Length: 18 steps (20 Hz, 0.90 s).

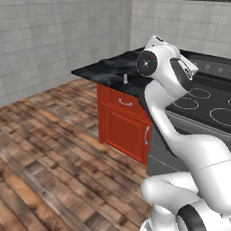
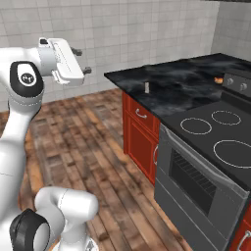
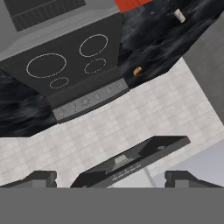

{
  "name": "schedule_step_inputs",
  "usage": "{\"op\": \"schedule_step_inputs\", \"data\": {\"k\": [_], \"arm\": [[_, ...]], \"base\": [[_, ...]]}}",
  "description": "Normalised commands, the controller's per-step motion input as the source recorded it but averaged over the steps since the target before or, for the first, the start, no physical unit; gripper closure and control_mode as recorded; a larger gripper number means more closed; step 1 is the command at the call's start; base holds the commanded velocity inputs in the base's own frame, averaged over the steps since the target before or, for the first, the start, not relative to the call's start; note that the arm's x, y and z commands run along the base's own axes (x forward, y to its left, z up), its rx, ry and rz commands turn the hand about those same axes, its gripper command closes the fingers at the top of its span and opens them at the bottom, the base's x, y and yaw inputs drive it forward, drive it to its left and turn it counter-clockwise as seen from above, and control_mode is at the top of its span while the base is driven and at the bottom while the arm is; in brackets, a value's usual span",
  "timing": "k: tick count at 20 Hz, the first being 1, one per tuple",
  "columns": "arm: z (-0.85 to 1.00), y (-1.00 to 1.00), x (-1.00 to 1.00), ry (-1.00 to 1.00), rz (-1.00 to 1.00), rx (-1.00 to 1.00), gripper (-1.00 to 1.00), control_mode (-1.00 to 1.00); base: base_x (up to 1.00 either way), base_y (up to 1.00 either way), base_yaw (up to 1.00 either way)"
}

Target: Pick the candle and jar from the dining table and place them in the open cabinet. Close the cabinet after placing the objects.

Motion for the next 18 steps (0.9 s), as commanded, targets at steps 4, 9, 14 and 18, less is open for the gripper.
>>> {"op": "schedule_step_inputs", "data": {"k": [4,9,14,18], "arm": [[0.0,0.0,0.0,0.0,0.0,0.0,-1.0,1.0],[0.0,0.0,0.0,0.0,0.0,0.0,-1.0,1.0],[0.0,0.0,0.0,0.0,0.0,0.0,-1.0,1.0],[0.0,0.0,0.0,0.0,0.0,0.0,-1.0,1.0]], "base": [[0.91,0.78,-0.22],[0.91,0.76,-0.22],[0.93,0.69,-0.23],[0.95,0.66,-0.24]]}}
